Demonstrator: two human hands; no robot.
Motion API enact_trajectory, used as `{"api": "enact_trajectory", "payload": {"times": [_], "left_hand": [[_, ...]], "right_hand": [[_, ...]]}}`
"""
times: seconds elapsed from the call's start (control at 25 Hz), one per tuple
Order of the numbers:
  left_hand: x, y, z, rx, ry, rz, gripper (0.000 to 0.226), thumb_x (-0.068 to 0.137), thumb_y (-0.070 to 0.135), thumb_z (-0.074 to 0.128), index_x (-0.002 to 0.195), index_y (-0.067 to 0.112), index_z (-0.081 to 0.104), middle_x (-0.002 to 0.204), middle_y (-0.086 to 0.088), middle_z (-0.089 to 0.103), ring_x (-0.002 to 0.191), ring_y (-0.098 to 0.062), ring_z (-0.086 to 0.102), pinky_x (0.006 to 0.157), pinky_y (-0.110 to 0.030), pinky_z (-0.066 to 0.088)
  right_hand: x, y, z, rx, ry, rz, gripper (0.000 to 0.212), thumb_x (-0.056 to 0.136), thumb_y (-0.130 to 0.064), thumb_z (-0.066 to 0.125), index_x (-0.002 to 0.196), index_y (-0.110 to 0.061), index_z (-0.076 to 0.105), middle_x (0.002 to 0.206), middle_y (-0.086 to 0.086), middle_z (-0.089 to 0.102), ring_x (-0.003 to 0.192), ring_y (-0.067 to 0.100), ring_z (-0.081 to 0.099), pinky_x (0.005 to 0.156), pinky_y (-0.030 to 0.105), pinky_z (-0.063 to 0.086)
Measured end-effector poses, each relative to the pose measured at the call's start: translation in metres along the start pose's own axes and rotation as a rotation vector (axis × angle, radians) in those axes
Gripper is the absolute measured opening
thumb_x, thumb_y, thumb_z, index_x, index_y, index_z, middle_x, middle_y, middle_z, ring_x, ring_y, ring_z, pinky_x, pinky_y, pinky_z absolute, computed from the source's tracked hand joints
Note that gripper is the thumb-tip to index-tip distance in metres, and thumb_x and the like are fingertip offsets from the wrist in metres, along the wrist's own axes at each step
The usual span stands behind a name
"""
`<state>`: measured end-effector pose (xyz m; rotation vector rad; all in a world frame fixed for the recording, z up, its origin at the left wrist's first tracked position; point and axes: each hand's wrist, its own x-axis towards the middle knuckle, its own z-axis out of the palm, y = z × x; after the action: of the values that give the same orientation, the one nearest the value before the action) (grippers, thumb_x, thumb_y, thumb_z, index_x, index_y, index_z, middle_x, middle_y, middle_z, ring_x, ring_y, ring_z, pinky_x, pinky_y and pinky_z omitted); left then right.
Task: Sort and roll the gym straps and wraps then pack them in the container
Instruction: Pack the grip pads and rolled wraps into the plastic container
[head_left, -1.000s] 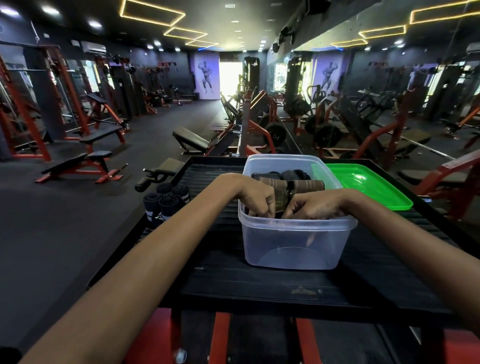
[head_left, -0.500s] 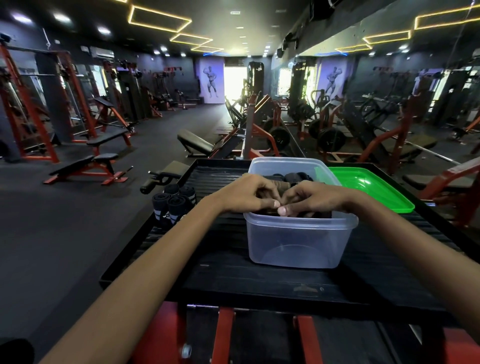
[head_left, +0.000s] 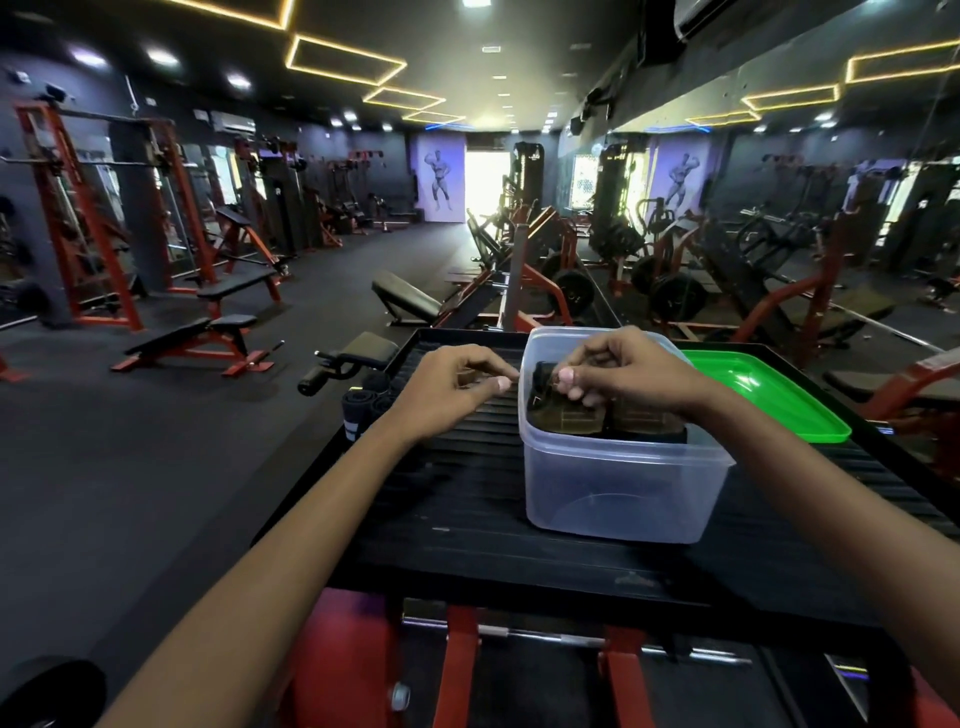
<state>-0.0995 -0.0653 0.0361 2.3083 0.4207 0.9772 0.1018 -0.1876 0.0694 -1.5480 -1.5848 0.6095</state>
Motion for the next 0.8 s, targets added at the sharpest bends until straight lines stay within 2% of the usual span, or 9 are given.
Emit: {"api": "enact_trajectory", "payload": {"times": [0.12, 0.2, 0.28, 0.32, 0.44, 0.48, 0.64, 0.72, 0.8], "left_hand": [[-0.022, -0.018, -0.022, 0.031, 0.163, -0.033, 0.016, 0.086, 0.004, 0.068, 0.092, 0.018, 0.073, 0.094, 0.005, 0.072, 0.092, -0.004, 0.066, 0.087, -0.02, 0.05], [-0.038, -0.036, -0.04, 0.112, 0.275, -0.074, 0.016, 0.085, 0.002, 0.067, 0.089, 0.017, 0.073, 0.094, 0.002, 0.071, 0.092, -0.01, 0.066, 0.088, -0.028, 0.052], [-0.055, -0.051, -0.058, 0.141, 0.377, -0.148, 0.015, 0.084, 0.0, 0.066, 0.089, 0.012, 0.073, 0.094, 0.0, 0.07, 0.093, -0.015, 0.066, 0.088, -0.031, 0.052], [-0.063, -0.056, -0.066, 0.149, 0.404, -0.183, 0.014, 0.084, -0.001, 0.066, 0.089, 0.01, 0.072, 0.095, -0.001, 0.07, 0.092, -0.016, 0.065, 0.087, -0.027, 0.051], [-0.085, -0.067, -0.081, 0.24, 0.391, -0.261, 0.015, 0.083, -0.003, 0.065, 0.092, 0.007, 0.071, 0.1, -0.006, 0.068, 0.089, -0.012, 0.06, 0.075, -0.002, 0.041], [-0.09, -0.071, -0.084, 0.254, 0.386, -0.279, 0.015, 0.083, -0.003, 0.065, 0.094, 0.005, 0.07, 0.102, -0.007, 0.068, 0.088, -0.011, 0.059, 0.072, 0.001, 0.038], [-0.094, -0.087, -0.083, 0.208, 0.356, -0.377, 0.029, 0.083, 0.0, 0.067, 0.111, 0.003, 0.064, 0.114, -0.01, 0.06, 0.094, -0.012, 0.056, 0.078, -0.011, 0.042], [-0.088, -0.095, -0.076, 0.162, 0.327, -0.428, 0.041, 0.084, 0.003, 0.068, 0.122, 0.004, 0.056, 0.121, -0.01, 0.053, 0.1, -0.012, 0.053, 0.083, -0.017, 0.042], [-0.08, -0.105, -0.07, 0.132, 0.304, -0.453, 0.05, 0.084, 0.004, 0.067, 0.13, 0.004, 0.048, 0.128, -0.01, 0.047, 0.108, -0.016, 0.052, 0.089, -0.021, 0.042]], "right_hand": [[0.014, -0.029, 0.024, 0.051, -0.01, -0.081, 0.011, 0.088, -0.005, 0.065, 0.095, 0.003, 0.067, 0.086, 0.02, 0.068, 0.079, 0.023, 0.064, 0.07, 0.028, 0.055], [0.024, -0.046, 0.05, -0.071, -0.074, -0.125, 0.013, 0.087, -0.011, 0.069, 0.096, -0.001, 0.07, 0.088, 0.017, 0.07, 0.08, 0.018, 0.063, 0.077, 0.033, 0.053], [0.034, -0.056, 0.081, -0.235, -0.078, -0.173, 0.017, 0.085, -0.017, 0.073, 0.097, -0.005, 0.071, 0.084, 0.007, 0.07, 0.077, 0.011, 0.061, 0.077, 0.028, 0.05], [0.04, -0.059, 0.096, -0.294, -0.068, -0.18, 0.019, 0.084, -0.019, 0.073, 0.098, -0.006, 0.071, 0.083, 0.003, 0.069, 0.076, 0.009, 0.061, 0.075, 0.024, 0.049], [0.055, -0.054, 0.135, -0.378, -0.05, -0.13, 0.025, 0.083, -0.023, 0.075, 0.101, -0.008, 0.068, 0.09, 0.002, 0.068, 0.081, 0.012, 0.062, 0.074, 0.02, 0.045], [0.06, -0.048, 0.144, -0.38, -0.034, -0.097, 0.028, 0.082, -0.024, 0.075, 0.104, -0.008, 0.066, 0.095, 0.004, 0.067, 0.085, 0.014, 0.062, 0.076, 0.021, 0.045], [0.077, -0.019, 0.169, -0.348, 0.103, 0.025, 0.049, 0.08, -0.02, 0.076, 0.122, -0.007, 0.054, 0.12, 0.011, 0.058, 0.109, 0.024, 0.057, 0.09, 0.03, 0.045], [0.08, -0.007, 0.177, -0.305, 0.128, 0.076, 0.061, 0.078, -0.018, 0.077, 0.13, -0.009, 0.045, 0.128, 0.01, 0.052, 0.119, 0.023, 0.051, 0.091, 0.025, 0.039], [0.082, 0.003, 0.184, -0.201, 0.109, 0.117, 0.07, 0.078, -0.017, 0.078, 0.135, -0.012, 0.039, 0.128, 0.007, 0.053, 0.119, 0.02, 0.051, 0.091, 0.023, 0.038]]}}
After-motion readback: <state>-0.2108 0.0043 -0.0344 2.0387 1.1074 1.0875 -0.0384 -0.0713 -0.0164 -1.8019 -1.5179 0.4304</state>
